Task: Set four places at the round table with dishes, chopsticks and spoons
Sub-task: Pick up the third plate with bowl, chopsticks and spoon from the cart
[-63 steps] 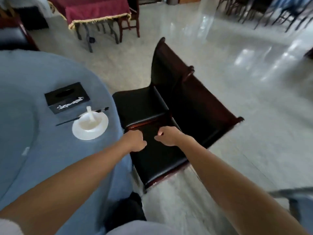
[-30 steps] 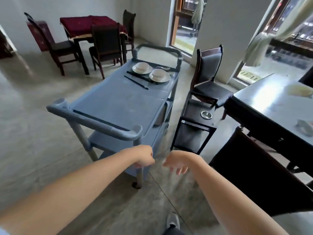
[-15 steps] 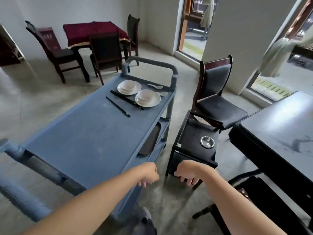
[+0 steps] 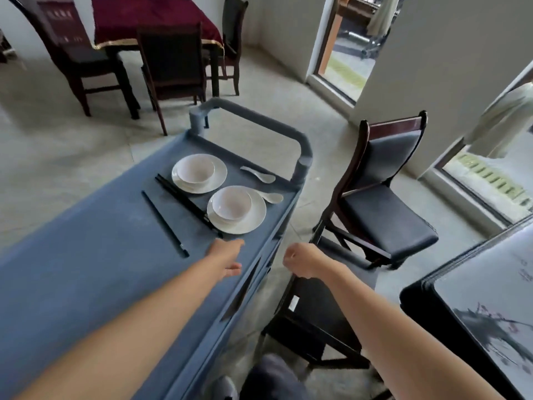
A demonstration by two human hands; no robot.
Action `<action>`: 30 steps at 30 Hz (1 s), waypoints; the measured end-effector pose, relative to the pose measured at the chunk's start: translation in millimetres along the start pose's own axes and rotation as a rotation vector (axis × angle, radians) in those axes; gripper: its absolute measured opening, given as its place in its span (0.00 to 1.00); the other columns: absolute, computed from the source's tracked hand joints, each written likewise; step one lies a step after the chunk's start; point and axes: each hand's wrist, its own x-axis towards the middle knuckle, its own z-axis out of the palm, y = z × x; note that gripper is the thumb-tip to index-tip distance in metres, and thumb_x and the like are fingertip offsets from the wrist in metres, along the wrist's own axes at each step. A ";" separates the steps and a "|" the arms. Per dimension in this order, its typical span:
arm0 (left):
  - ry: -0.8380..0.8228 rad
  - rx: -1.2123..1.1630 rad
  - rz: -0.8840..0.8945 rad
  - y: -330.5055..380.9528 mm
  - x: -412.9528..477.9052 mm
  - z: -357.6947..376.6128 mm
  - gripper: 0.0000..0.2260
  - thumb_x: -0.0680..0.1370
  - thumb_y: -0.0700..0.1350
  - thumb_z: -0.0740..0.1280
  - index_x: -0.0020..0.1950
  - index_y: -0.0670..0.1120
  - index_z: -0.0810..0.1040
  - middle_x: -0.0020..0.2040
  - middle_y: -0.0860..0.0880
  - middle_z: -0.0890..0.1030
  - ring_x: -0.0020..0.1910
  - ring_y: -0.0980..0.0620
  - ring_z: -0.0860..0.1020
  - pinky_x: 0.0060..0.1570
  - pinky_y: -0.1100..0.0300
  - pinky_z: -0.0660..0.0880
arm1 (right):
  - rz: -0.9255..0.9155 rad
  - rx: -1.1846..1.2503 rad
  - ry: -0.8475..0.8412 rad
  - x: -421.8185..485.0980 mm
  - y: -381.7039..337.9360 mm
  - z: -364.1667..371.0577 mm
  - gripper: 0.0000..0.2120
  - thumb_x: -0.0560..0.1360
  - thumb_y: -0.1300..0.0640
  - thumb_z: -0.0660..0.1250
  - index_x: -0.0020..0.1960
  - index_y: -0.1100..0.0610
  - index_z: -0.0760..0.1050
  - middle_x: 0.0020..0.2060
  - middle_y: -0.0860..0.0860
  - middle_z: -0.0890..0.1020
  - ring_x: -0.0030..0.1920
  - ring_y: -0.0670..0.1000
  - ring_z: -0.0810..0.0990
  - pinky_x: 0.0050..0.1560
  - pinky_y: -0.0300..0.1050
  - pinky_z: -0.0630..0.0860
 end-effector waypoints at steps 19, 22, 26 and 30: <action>0.339 -0.234 -0.116 51.4 119.3 -3.4 0.17 0.71 0.50 0.69 0.56 0.42 0.78 0.54 0.42 0.82 0.53 0.43 0.81 0.39 0.55 0.82 | -0.261 -0.190 0.119 246.2 -88.3 -58.3 0.33 0.73 0.34 0.63 0.70 0.53 0.68 0.67 0.56 0.68 0.67 0.61 0.64 0.66 0.57 0.64; 0.331 -0.248 -0.136 51.7 121.2 -6.7 0.12 0.71 0.46 0.69 0.52 0.42 0.80 0.52 0.42 0.83 0.50 0.43 0.82 0.41 0.52 0.83 | -0.242 -0.236 0.083 256.2 -88.5 -63.0 0.30 0.74 0.38 0.65 0.69 0.55 0.69 0.67 0.57 0.68 0.68 0.62 0.64 0.66 0.57 0.63; 0.307 -0.262 -0.154 51.9 123.5 -4.8 0.17 0.71 0.46 0.69 0.58 0.43 0.76 0.56 0.43 0.80 0.52 0.44 0.81 0.39 0.54 0.83 | -0.266 -0.250 0.087 263.2 -92.8 -63.6 0.29 0.73 0.40 0.66 0.66 0.58 0.71 0.65 0.58 0.70 0.66 0.61 0.66 0.65 0.56 0.66; 0.343 -0.295 -0.164 52.7 123.4 2.4 0.14 0.71 0.44 0.70 0.53 0.44 0.72 0.55 0.44 0.78 0.52 0.43 0.81 0.41 0.51 0.83 | -0.228 -0.224 0.080 263.9 -97.8 -60.9 0.32 0.73 0.40 0.66 0.68 0.60 0.69 0.66 0.58 0.69 0.68 0.61 0.66 0.67 0.55 0.65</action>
